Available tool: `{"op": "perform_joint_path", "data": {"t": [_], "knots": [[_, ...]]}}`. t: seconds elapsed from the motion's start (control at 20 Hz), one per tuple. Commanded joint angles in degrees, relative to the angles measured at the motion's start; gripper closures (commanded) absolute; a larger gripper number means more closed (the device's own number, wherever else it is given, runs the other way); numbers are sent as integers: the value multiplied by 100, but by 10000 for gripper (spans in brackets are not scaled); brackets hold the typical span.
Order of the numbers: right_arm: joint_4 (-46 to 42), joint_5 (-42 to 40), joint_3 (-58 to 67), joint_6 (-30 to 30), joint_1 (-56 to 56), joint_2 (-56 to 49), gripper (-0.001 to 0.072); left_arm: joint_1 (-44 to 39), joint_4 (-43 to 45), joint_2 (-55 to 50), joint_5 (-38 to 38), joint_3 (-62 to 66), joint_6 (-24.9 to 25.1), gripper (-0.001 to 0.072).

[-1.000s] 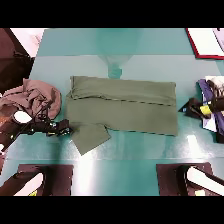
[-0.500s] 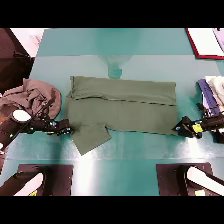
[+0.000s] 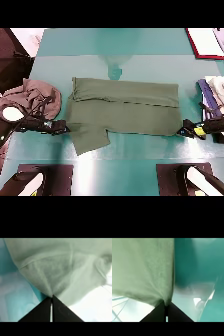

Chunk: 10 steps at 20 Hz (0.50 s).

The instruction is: Fold the shirts.

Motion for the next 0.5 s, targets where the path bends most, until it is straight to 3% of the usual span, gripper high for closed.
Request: {"op": "perform_joint_path", "data": {"t": [0.0,0.2,0.45], "knots": [[-321,595,4,11,-393,1019,700,-278,33,817,-1036,90,-369,681],[17,433,195,11,-481,1462,700,-649,-70,855,-726,883,-505,680],[190,149,1325,9,-479,444,701,-649,33,-415,595,2024,-304,679]]}}
